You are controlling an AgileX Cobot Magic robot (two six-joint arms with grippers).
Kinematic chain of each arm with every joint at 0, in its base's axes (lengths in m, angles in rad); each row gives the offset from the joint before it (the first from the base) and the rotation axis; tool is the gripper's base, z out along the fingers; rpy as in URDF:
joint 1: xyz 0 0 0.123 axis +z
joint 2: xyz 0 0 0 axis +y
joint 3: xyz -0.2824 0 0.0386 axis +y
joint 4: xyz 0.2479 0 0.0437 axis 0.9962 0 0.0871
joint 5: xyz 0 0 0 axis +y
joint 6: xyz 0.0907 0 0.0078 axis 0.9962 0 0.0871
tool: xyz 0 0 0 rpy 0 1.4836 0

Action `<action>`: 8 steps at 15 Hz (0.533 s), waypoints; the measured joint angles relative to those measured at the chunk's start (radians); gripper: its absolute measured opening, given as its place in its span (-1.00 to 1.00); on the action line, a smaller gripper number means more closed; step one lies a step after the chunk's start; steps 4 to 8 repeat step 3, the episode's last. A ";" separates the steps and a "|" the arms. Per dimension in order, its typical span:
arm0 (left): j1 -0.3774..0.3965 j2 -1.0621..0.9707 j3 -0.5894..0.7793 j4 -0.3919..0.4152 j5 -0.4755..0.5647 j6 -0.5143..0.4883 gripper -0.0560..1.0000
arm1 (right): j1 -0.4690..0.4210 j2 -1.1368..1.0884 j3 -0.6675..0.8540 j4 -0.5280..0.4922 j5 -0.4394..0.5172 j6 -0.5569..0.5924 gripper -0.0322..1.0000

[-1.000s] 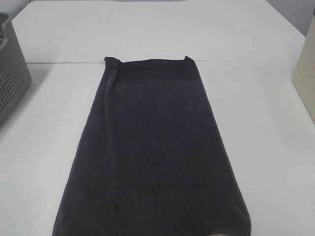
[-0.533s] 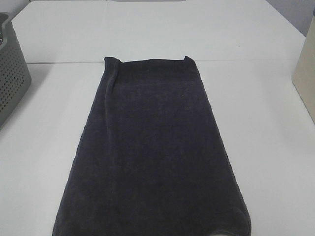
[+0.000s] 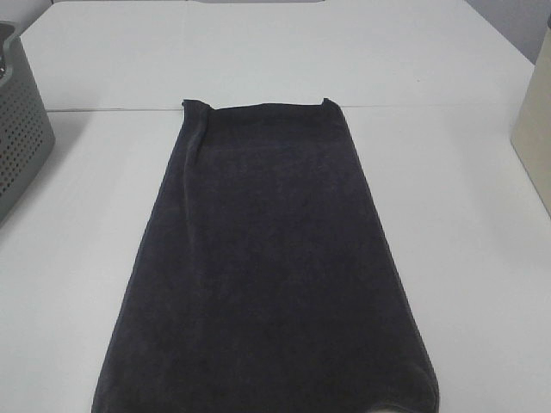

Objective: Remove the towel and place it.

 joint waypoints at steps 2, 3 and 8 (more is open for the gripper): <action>0.000 0.000 0.000 0.000 0.000 0.000 0.82 | 0.000 0.000 0.000 0.000 0.000 0.000 0.40; 0.000 0.000 0.000 0.000 0.000 0.000 0.82 | 0.000 0.000 0.000 0.000 0.000 0.000 0.40; 0.000 0.000 0.000 0.000 0.000 0.000 0.82 | 0.000 0.000 0.000 0.000 0.000 0.000 0.40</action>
